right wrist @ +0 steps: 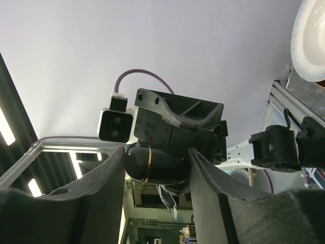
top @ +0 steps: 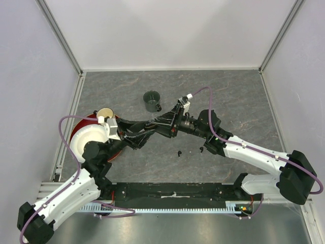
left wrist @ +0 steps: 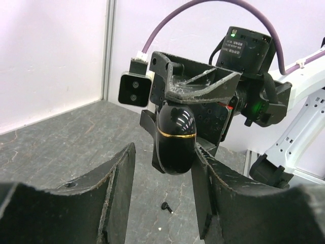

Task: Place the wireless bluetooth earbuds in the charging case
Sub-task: Open the charging case.

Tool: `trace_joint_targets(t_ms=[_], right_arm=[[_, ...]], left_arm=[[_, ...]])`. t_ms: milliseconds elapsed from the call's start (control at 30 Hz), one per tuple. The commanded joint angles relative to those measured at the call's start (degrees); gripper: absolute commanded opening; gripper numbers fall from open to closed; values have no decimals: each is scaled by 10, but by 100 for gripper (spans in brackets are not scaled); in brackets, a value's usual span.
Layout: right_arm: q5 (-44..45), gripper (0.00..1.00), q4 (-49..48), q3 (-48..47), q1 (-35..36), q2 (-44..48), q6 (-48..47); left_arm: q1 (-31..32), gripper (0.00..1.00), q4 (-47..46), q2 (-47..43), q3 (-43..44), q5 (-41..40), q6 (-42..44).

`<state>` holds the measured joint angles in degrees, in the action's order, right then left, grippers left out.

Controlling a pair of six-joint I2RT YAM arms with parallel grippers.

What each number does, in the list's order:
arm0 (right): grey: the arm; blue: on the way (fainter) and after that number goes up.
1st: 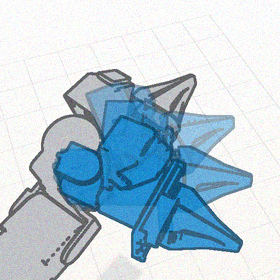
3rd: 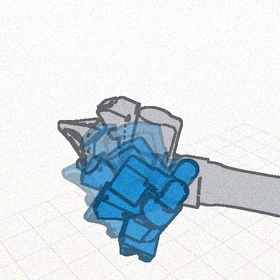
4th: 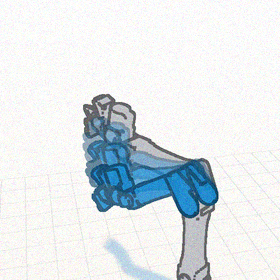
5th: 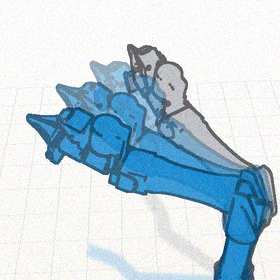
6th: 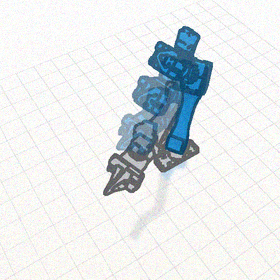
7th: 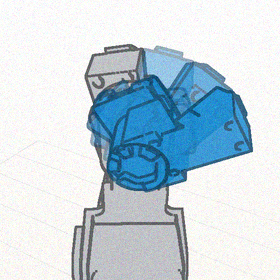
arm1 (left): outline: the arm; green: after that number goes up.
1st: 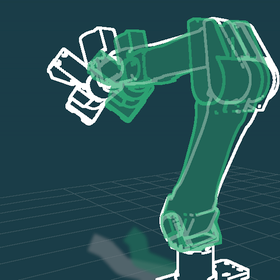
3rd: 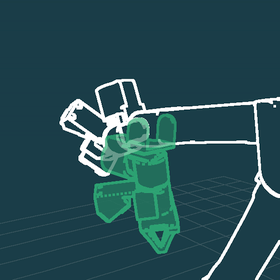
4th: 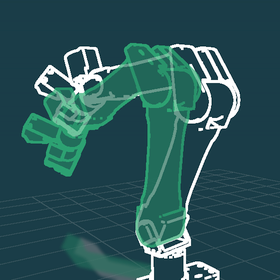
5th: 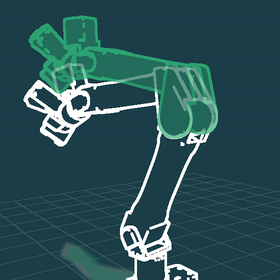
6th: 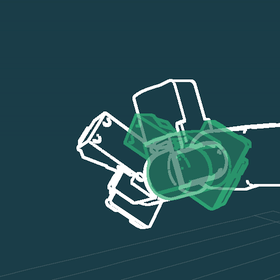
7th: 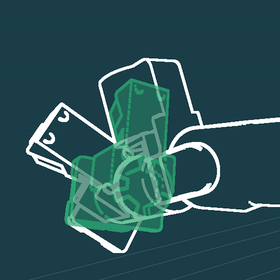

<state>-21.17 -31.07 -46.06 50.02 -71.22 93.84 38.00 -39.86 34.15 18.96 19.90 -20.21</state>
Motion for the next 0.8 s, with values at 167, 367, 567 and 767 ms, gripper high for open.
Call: trace_joint_targets(t_ms=[167,367,567,767], right_arm=[[-5,6,-42,5,-1,-3,20],[-5,6,-45,4,-1,-5,20],[-7,6,-45,7,-1,-8,22],[-8,6,-45,9,0,-11,21]], left_arm=[[1,53,-62,14,5,0,-7],[1,44,-63,23,4,7,-12],[1,41,-73,28,5,3,-18],[1,41,-75,30,6,8,-22]])
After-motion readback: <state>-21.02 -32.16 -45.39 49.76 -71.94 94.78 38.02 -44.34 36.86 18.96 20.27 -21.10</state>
